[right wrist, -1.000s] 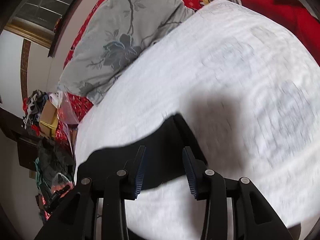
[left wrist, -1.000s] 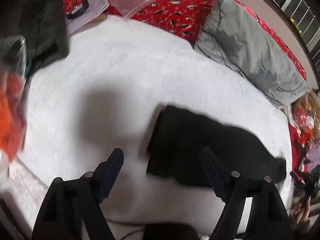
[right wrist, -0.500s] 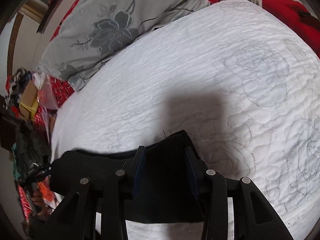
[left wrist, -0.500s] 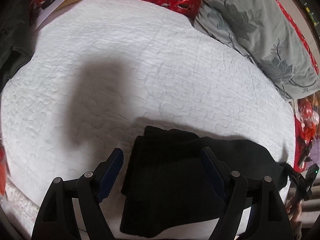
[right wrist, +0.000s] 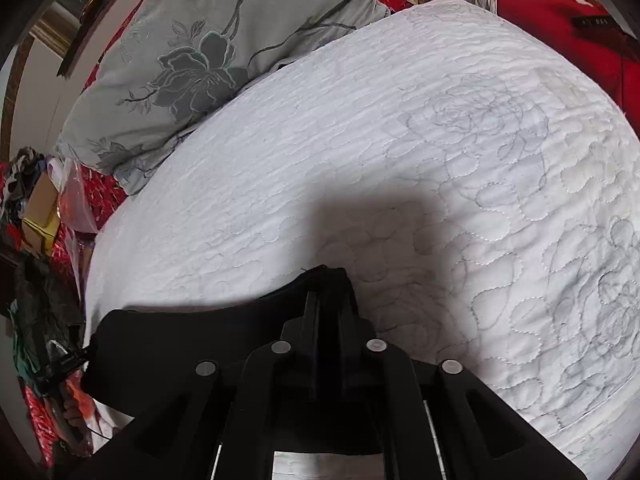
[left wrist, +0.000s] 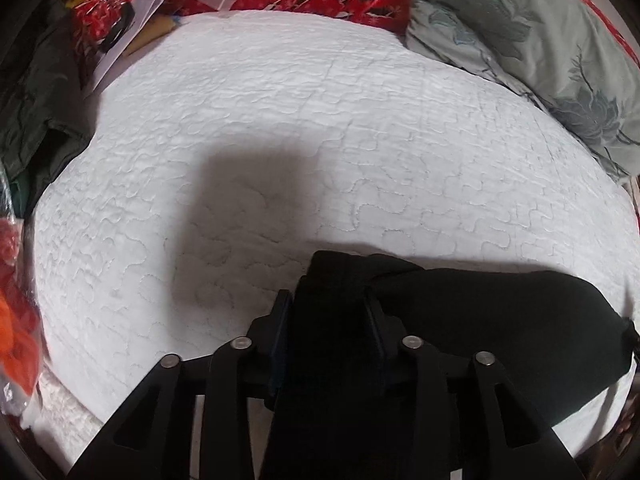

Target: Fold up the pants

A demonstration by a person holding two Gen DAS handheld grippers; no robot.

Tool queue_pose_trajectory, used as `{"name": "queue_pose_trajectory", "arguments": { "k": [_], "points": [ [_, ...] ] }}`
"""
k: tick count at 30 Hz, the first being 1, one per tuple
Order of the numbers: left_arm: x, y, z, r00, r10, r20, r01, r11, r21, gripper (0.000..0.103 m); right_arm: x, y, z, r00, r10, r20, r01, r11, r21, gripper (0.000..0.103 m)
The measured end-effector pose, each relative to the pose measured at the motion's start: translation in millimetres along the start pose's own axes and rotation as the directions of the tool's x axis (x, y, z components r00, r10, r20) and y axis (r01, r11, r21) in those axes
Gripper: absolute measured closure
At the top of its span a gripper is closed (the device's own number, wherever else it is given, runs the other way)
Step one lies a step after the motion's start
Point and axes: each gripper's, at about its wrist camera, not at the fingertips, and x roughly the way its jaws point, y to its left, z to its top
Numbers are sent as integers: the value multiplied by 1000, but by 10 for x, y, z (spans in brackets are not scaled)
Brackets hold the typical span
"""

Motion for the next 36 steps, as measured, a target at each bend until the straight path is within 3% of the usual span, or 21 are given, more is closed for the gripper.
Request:
{"name": "queue_pose_trajectory", "arguments": {
  "k": [3,5,10,15,20,23,24,25,27,29,31,36],
  "points": [
    [-118,96,-13,1000,-16,11,16,999,-44,47,-130,8,18,1000,-4,16,5,1000,-4,82],
    [-285,184,-41,998,-54,37,57,995,-86,46,-274,-5,4,999,21,44,-21,1000,2,75],
    [-658,196,-253,987,-135,92,146,981,-126,37,-553,-6,-108,992,104,65,-104,995,-5,73],
    [-749,-194,-588,968,-238,81,243,969,-49,29,-557,81,-301,974,223,26,-223,975,-1,73],
    [-416,-393,-735,987,-161,19,161,987,13,29,-405,126,-456,958,283,-38,-281,959,37,73],
    [-119,-333,-784,995,-88,-44,88,996,13,31,-277,38,-541,983,166,-82,-165,986,11,76],
    [-113,-329,-813,996,-79,-31,79,997,25,31,-208,-70,-567,985,141,-101,-138,990,38,80],
    [-148,-356,-819,998,-65,-18,66,997,34,31,-177,-177,-591,978,179,-106,-170,981,89,85],
    [-283,-471,-854,997,-74,-11,75,995,60,32,-236,-291,-597,966,247,-78,-233,959,159,80],
    [-398,-619,-898,983,-182,-39,183,982,53,32,-339,-273,-560,966,253,-53,-244,960,140,76],
    [-502,-859,-948,956,-284,-70,288,957,47,30,-448,-245,-516,966,257,-31,-251,960,121,75],
    [-428,-1600,-1143,867,-445,-225,457,889,1,23,-531,-340,-473,965,262,-16,-256,953,163,69]
  ]
}}
